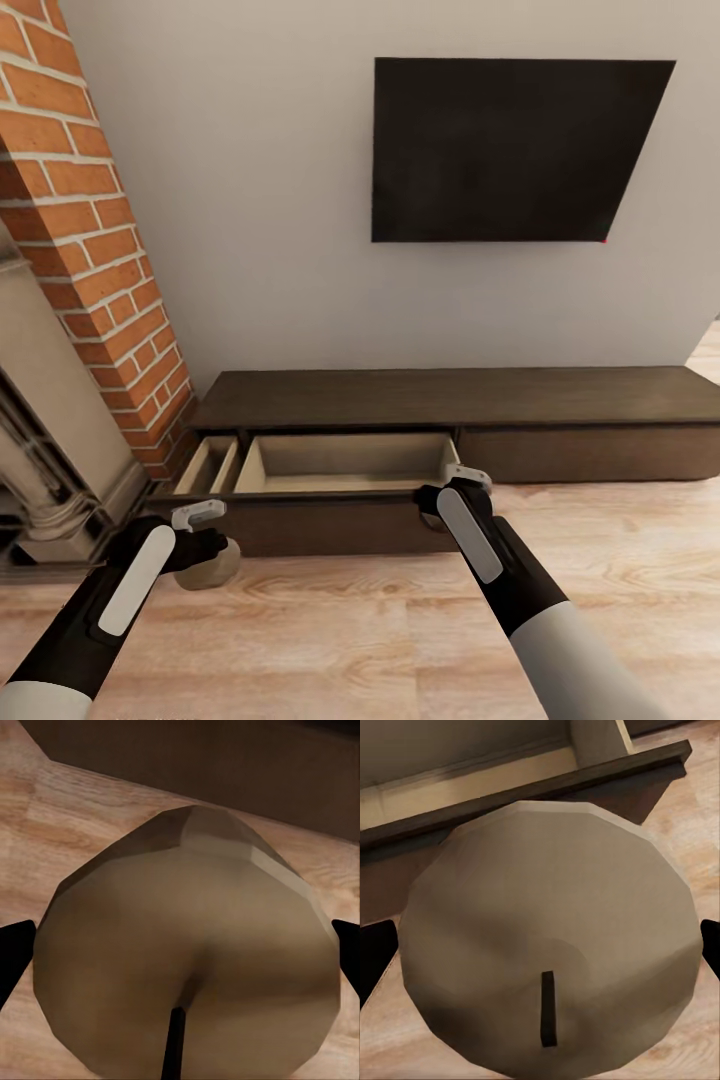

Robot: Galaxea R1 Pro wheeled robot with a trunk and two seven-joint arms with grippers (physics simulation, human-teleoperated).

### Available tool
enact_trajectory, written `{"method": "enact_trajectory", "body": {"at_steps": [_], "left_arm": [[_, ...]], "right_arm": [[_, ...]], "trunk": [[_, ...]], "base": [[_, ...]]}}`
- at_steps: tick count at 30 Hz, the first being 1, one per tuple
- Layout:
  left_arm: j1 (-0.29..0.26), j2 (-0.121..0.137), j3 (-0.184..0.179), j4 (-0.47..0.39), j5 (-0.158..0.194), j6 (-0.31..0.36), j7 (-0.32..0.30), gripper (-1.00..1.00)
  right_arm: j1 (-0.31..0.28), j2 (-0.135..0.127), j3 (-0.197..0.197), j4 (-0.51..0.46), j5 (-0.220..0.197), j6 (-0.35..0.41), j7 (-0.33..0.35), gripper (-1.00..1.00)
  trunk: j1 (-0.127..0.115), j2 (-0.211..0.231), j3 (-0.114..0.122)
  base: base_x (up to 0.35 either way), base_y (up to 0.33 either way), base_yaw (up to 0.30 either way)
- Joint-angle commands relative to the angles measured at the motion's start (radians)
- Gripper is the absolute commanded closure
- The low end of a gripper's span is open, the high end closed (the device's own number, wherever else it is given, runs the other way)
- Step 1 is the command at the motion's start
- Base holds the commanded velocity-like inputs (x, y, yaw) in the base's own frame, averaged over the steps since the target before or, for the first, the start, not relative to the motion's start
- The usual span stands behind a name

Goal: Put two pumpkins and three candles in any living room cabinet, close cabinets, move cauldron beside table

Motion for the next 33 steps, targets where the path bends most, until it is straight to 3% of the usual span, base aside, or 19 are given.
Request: {"method": "enact_trajectory", "body": {"at_steps": [1,12,33], "left_arm": [[-0.001,0.001,-0.003,-0.001,0.009,0.001,0.010,1.00],[-0.001,0.000,-0.001,-0.003,0.011,0.001,0.010,1.00],[0.000,0.000,-0.003,-0.046,0.013,0.002,0.010,1.00]], "right_arm": [[-0.001,0.000,0.001,-0.001,-0.008,0.001,-0.011,1.00],[-0.001,0.000,0.001,-0.001,-0.011,0.000,-0.011,1.00],[-0.001,0.000,0.001,-0.001,-0.014,-0.001,-0.011,1.00]], "trunk": [[0.000,-0.001,-0.001],[0.000,-0.001,-0.001],[-0.081,0.146,0.065]], "base": [[0.000,0.333,0.027],[0.054,0.131,0.003],[0.001,0.001,0.000]]}}
